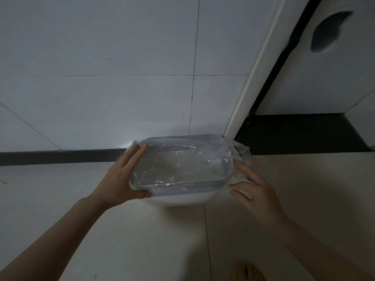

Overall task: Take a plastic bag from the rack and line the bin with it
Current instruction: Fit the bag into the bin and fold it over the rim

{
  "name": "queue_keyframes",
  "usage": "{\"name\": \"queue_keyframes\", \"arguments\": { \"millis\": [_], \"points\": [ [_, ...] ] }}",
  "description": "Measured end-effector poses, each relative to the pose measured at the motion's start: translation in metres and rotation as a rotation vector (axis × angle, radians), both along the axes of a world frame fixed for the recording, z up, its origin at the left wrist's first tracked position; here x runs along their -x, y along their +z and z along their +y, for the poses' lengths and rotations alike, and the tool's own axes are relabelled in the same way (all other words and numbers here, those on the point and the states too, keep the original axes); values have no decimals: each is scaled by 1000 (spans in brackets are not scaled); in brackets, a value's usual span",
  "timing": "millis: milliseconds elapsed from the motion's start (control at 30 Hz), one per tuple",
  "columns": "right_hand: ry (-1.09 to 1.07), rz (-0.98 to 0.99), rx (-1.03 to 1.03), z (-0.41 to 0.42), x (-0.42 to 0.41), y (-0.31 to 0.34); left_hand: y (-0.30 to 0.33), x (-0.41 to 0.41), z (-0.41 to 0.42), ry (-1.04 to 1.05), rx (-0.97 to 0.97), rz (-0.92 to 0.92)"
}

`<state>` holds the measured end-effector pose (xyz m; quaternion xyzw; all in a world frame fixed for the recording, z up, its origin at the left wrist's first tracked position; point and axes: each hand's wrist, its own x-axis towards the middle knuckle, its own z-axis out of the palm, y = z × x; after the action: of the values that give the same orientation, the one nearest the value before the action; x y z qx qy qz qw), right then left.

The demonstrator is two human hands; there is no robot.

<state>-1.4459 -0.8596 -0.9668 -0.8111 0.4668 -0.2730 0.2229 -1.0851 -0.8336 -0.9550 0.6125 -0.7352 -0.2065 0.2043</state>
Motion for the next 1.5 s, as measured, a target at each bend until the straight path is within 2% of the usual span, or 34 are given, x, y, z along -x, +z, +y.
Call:
{"name": "queue_keyframes", "arguments": {
  "millis": [100, 200, 267, 333, 433, 500, 533, 600, 667, 733, 867, 933, 1000, 1167, 1233, 1300, 1333, 1400, 1500],
  "points": [
    [-112, -44, -55, 8, -1, 9, 0, 0, -2, -9, -31, -15],
    [-261, -189, 36, 10, -3, 32, 3, -4, -2, -23, -72, -11],
    [-229, -202, 85, 2, -5, 50, 4, -7, -1, -39, -79, -17],
    [-71, -56, 66, -12, -11, 64, 6, -9, -1, -35, -72, -21],
    [236, 343, 16, -36, -20, 70, 9, -10, -3, -10, -77, -32],
    [317, 482, 139, -45, -26, 72, 12, -10, -5, -21, -89, -47],
    [313, 476, 259, -47, -27, 73, 13, -10, -6, -29, -91, -52],
    [275, 336, 507, -45, -31, 72, 14, -11, -6, -42, -86, -49],
    [274, 263, 582, -43, -32, 68, 16, -13, -5, -57, -71, -53],
    [221, 343, 475, -46, -32, 63, 15, -16, -6, -60, -66, -72],
    [160, 550, -9, -67, -25, 50, 14, -17, -12, -27, -124, -45],
    [177, 614, -77, -77, -21, 41, 14, -18, -16, -13, -158, -15],
    [166, 593, -153, -83, -20, 37, 15, -18, -20, 9, -185, 41],
    [142, 464, -225, -86, -27, 41, 22, -10, -23, 93, -239, 206],
    [119, 307, -192, -86, -30, 47, 30, -5, -26, 144, -90, 99],
    [25, 83, -213, -90, -31, 52, 41, 4, -36, 144, 117, -115],
    [-38, -8, -263, -94, -30, 54, 49, 13, -45, 106, 173, -160],
    [-134, -117, -410, -103, -28, 55, 62, 37, -67, -14, 191, -140],
    [-181, -208, -625, -113, -26, 53, 68, 76, -105, -112, 55, -19]
  ]
}}
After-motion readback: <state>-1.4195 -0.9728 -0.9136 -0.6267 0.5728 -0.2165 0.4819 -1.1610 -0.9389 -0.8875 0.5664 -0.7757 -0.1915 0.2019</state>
